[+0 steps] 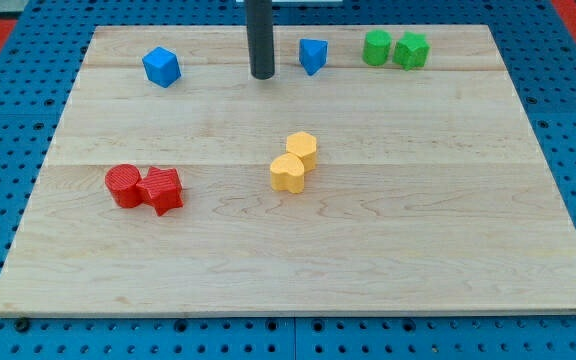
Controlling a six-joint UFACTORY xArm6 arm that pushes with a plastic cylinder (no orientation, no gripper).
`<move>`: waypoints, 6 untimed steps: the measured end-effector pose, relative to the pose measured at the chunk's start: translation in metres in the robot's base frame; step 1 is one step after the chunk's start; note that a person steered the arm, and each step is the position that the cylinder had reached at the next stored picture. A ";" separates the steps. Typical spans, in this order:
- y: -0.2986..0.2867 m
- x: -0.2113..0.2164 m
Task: Slightly push the blue triangle to the right
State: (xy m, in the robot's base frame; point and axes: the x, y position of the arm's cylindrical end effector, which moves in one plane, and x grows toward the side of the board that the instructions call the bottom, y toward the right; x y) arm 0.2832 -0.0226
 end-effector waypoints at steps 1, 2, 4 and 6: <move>0.074 -0.006; 0.039 -0.025; 0.014 -0.057; 0.011 0.012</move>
